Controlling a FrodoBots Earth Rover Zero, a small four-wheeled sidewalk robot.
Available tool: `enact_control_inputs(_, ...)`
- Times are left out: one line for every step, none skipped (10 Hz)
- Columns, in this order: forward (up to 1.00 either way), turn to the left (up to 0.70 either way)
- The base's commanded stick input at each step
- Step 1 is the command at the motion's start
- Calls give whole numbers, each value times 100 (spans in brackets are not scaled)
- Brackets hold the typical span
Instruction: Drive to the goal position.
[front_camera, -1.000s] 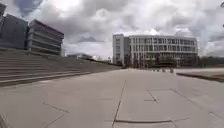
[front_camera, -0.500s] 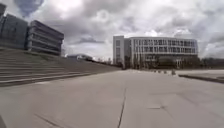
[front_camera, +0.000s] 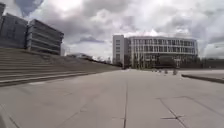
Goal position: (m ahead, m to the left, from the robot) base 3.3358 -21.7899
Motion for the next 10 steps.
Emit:
enact_control_inputs(70, 0)
enact_control_inputs(70, 0)
enact_control_inputs(70, 0)
enact_control_inputs(70, 0)
enact_control_inputs(70, 0)
enact_control_inputs(70, 0)
enact_control_inputs(70, 0)
enact_control_inputs(70, 0)
enact_control_inputs(70, 0)
enact_control_inputs(70, 0)
